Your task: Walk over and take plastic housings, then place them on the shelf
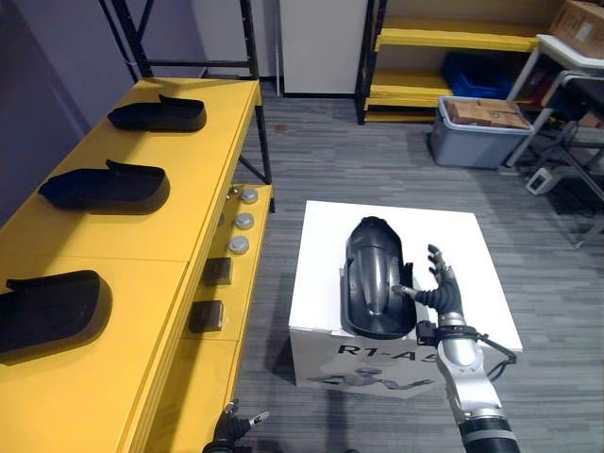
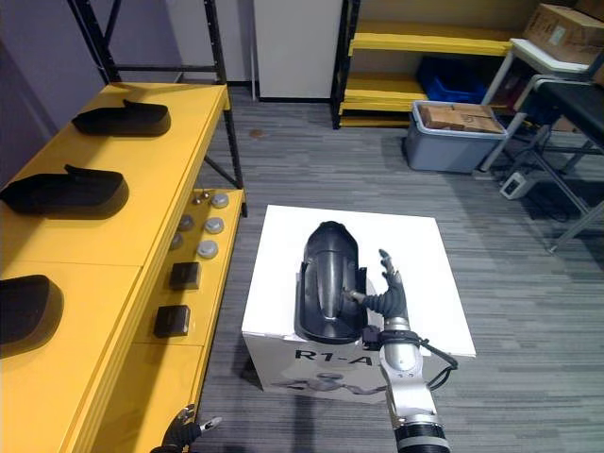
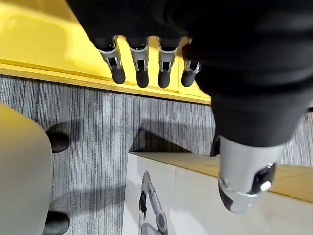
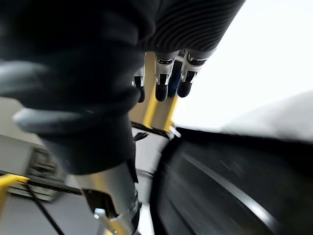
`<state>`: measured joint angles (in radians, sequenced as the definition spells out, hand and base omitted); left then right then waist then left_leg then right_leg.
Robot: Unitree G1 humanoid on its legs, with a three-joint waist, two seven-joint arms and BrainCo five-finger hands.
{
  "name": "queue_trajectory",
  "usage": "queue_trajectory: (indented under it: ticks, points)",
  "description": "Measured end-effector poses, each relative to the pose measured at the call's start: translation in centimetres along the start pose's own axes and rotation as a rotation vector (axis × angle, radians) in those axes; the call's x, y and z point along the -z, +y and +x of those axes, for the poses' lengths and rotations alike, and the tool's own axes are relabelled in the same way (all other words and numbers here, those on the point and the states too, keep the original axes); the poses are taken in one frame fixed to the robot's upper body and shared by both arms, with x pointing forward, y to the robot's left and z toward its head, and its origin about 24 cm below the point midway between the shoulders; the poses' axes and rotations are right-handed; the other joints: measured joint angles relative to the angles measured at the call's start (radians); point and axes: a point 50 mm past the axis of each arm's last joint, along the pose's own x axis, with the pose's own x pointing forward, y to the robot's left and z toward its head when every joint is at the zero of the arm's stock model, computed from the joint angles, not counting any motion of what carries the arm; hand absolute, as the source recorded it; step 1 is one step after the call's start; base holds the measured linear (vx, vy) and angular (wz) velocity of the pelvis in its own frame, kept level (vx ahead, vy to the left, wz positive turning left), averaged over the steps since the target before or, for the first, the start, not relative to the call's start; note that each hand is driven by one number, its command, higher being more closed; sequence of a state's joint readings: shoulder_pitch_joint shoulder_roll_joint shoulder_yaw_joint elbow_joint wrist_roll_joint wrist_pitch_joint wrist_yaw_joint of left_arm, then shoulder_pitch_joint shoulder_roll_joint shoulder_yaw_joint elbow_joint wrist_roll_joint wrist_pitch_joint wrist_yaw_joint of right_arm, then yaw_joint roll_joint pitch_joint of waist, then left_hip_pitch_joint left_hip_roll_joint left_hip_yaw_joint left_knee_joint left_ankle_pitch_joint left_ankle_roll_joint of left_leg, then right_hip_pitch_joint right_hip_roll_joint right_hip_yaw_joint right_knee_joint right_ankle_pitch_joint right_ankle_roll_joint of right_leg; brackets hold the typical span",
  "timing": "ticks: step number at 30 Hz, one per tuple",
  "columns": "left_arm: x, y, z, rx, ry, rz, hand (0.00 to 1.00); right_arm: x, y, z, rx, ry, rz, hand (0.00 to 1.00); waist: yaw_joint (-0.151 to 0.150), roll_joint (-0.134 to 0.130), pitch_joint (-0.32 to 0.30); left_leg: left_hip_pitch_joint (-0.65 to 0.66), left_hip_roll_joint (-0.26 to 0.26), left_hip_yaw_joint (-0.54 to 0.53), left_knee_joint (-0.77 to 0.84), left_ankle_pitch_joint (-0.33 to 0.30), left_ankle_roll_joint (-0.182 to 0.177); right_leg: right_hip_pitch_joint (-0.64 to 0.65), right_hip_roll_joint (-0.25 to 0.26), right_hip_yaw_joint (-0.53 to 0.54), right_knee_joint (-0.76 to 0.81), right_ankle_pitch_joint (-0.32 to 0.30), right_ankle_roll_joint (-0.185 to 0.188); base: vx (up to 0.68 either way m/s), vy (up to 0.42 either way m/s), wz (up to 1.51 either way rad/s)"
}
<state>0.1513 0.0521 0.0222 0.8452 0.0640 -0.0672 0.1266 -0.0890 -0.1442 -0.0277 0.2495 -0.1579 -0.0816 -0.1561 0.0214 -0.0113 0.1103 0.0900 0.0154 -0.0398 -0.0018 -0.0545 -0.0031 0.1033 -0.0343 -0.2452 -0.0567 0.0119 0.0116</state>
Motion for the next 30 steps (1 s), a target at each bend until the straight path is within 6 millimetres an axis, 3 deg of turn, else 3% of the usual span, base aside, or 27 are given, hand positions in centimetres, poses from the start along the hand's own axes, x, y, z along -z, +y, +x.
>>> queue_trajectory:
  ticks: [10,19,20,24,30]
  points:
    - [-0.5,-0.3,0.1,-0.012,-0.014,0.021,0.00,1.8,1.0,0.2,0.112,0.132,-0.172,0.00,0.007,0.003,0.020,0.002,0.000,-0.016,0.000,0.000,0.000,0.007,0.000,-0.013,-0.001,0.001,-0.001,0.00,0.003,0.04]
    - [-0.7,-0.3,0.2,-0.030,-0.014,0.028,0.00,1.6,1.4,0.5,0.240,0.178,-0.043,0.00,0.015,0.002,0.030,0.008,-0.001,-0.017,-0.004,0.001,0.000,0.016,0.000,-0.015,-0.006,0.001,-0.001,0.00,0.000,0.00]
    - [-0.8,-0.3,0.3,-0.036,-0.015,0.029,0.00,1.7,1.4,0.5,0.247,0.183,-0.024,1.00,0.017,0.002,0.034,0.017,-0.001,-0.016,-0.007,0.001,0.000,0.023,0.001,-0.015,-0.007,0.001,-0.001,0.00,0.000,0.00]
    - [-0.8,-0.3,0.3,-0.045,-0.008,0.033,0.00,1.7,1.7,0.8,0.253,0.195,0.025,1.00,0.017,0.001,0.037,0.029,0.000,-0.014,-0.021,0.004,0.000,0.030,0.001,-0.013,-0.010,0.000,-0.001,0.00,0.010,-0.02]
    - [-0.7,-0.2,0.5,-0.035,0.005,0.049,0.00,2.3,-0.3,1.4,0.204,0.201,-0.025,1.00,0.013,-0.004,0.036,0.038,0.002,-0.014,-0.036,0.009,-0.001,0.038,0.004,-0.014,-0.021,0.000,0.000,0.00,0.000,0.00]
